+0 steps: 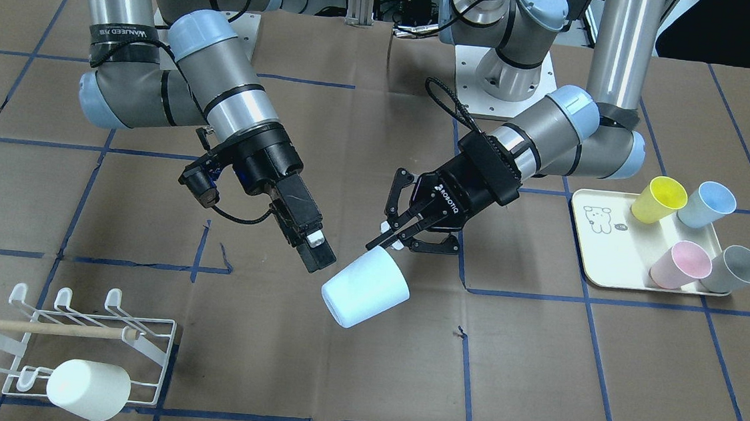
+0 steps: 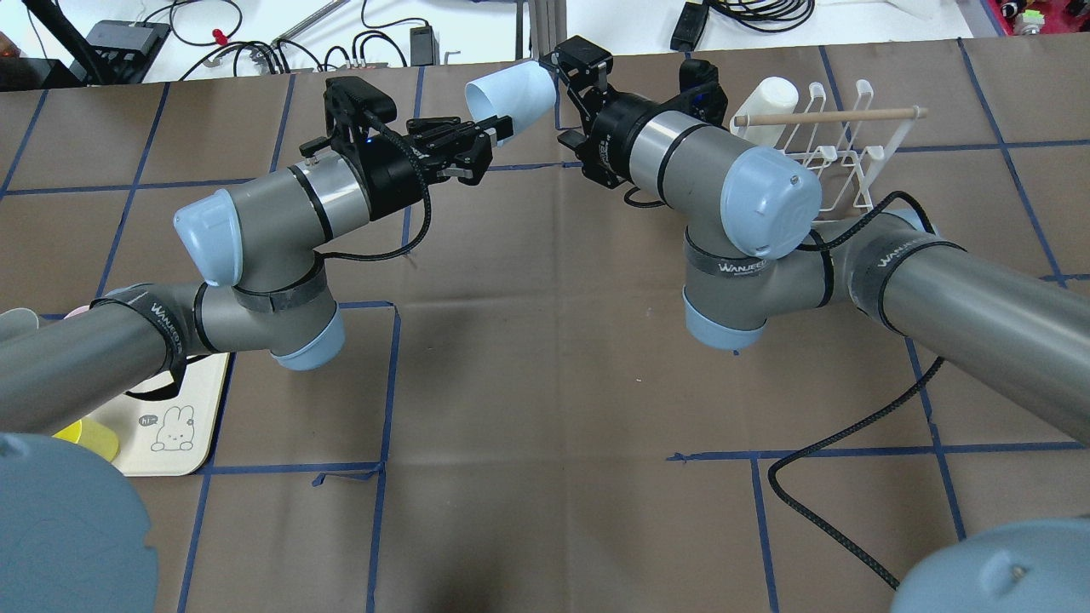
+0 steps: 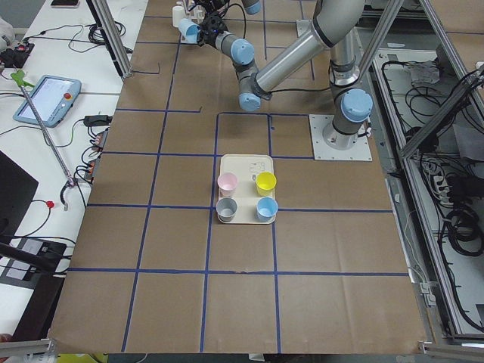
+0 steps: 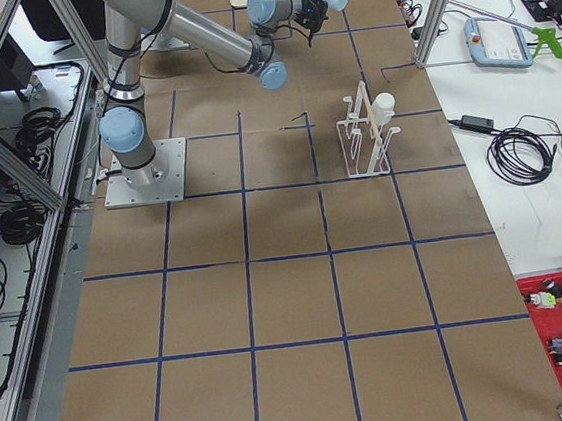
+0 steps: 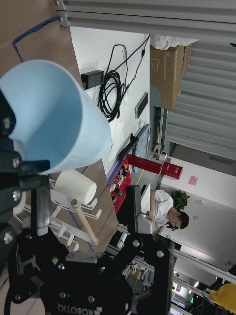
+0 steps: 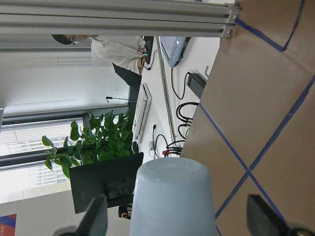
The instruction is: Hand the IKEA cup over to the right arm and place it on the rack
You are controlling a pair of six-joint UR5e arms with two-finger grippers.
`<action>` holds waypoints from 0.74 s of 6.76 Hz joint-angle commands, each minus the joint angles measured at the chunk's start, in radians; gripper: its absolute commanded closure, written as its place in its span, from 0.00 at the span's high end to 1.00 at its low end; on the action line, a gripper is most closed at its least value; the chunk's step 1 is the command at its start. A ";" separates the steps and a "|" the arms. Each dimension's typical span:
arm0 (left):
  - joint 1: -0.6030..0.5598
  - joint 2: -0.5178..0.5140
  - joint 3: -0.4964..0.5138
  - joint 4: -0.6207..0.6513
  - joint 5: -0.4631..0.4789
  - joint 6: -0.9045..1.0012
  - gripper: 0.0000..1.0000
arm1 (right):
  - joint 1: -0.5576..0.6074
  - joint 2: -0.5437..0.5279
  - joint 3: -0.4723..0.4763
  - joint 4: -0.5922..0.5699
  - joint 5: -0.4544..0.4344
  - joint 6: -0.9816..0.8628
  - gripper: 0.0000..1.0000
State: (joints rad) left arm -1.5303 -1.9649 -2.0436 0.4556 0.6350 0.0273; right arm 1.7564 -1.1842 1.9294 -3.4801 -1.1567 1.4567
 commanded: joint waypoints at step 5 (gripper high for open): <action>-0.002 0.000 0.000 0.000 0.000 -0.004 0.00 | 0.037 0.089 -0.107 0.016 0.000 0.007 1.00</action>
State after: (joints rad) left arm -1.5322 -1.9650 -2.0445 0.4556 0.6351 0.0233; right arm 1.7861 -1.1088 1.8378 -3.4643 -1.1566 1.4619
